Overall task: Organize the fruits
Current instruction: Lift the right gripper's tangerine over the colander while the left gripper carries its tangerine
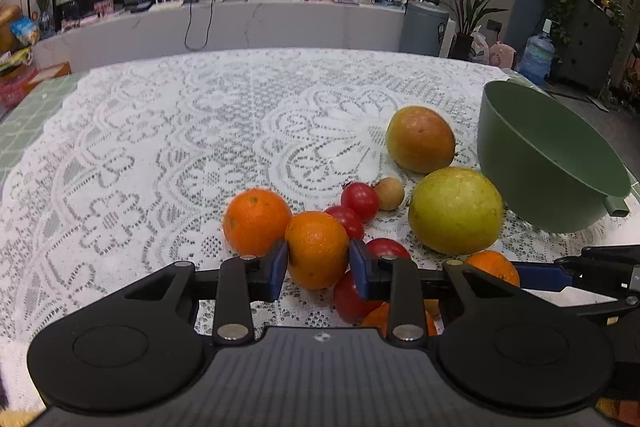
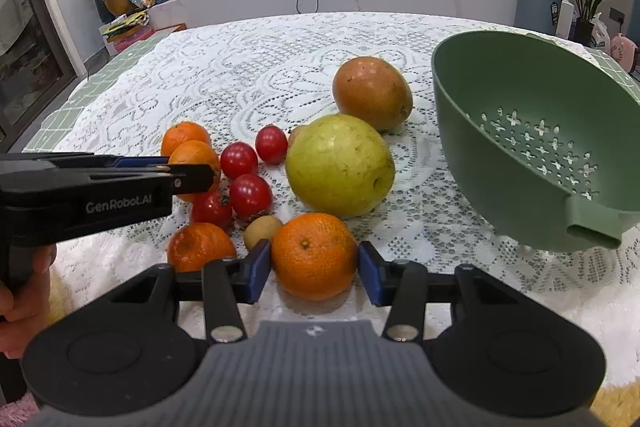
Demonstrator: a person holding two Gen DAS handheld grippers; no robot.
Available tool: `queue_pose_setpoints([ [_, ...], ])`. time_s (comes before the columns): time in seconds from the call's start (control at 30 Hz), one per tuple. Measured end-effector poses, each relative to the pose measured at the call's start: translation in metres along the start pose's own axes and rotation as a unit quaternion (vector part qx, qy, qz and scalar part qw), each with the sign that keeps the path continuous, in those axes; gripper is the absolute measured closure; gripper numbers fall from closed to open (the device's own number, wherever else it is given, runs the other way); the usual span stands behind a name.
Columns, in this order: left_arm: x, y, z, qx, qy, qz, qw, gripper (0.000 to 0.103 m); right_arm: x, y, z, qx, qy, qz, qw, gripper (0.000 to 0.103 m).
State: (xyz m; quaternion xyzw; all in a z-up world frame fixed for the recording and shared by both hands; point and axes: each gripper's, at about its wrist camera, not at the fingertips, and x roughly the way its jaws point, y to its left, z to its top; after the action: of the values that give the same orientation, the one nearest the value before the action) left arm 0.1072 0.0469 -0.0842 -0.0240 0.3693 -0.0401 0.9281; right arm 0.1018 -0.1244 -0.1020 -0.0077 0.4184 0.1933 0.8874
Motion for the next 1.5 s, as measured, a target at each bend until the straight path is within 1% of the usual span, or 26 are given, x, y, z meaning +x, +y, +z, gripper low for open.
queue_pose_setpoints([
  [0.13, -0.009, -0.005, -0.002, 0.013, -0.022, 0.005, 0.9997, 0.066, -0.006, 0.002, -0.001, -0.002, -0.010, -0.005, 1.000, 0.058],
  [0.33, -0.026, -0.007, 0.001, 0.008, -0.046, 0.004, 0.9989, 0.066, -0.019, 0.004, -0.002, -0.011, -0.034, -0.012, 0.999, 0.058],
  [0.5, -0.043, -0.011, 0.011, -0.009, -0.051, -0.017, 0.9985, 0.066, -0.037, 0.003, -0.003, -0.012, -0.061, -0.011, 0.998, 0.058],
  [0.6, -0.053, -0.019, 0.020, -0.008, -0.054, -0.028, 0.9981, 0.066, -0.050, -0.002, -0.002, -0.005, -0.075, -0.016, 0.997, 0.058],
  [0.73, -0.063, -0.040, 0.033, 0.013, -0.059, -0.043, 0.9973, 0.066, -0.069, -0.011, 0.001, -0.002, -0.089, -0.044, 0.995, 0.058],
  [0.83, -0.066, -0.058, 0.044, 0.034, -0.057, -0.052, 0.9964, 0.066, -0.085, -0.024, 0.008, 0.012, -0.100, -0.061, 0.993, 0.059],
  [1.0, -0.065, -0.084, 0.064, 0.051, -0.064, -0.084, 0.9931, 0.066, -0.106, -0.048, 0.026, 0.012, -0.118, -0.094, 0.989, 0.059],
  [1.1, -0.061, -0.100, 0.078, 0.060, -0.067, -0.102, 0.9907, 0.066, -0.111, -0.059, 0.040, -0.002, -0.119, -0.122, 0.985, 0.059],
  [1.2, -0.050, -0.114, 0.091, 0.069, -0.061, -0.114, 0.9891, 0.066, -0.112, -0.074, 0.053, -0.009, -0.115, -0.148, 0.982, 0.059],
  [1.33, -0.032, -0.128, 0.108, 0.075, -0.045, -0.125, 0.9882, 0.066, -0.106, -0.092, 0.068, -0.013, -0.102, -0.159, 0.982, 0.058],
  [1.5, -0.006, -0.142, 0.122, 0.086, -0.022, -0.139, 0.9863, 0.066, -0.087, -0.113, 0.079, -0.017, -0.066, -0.164, 0.984, 0.058],
])
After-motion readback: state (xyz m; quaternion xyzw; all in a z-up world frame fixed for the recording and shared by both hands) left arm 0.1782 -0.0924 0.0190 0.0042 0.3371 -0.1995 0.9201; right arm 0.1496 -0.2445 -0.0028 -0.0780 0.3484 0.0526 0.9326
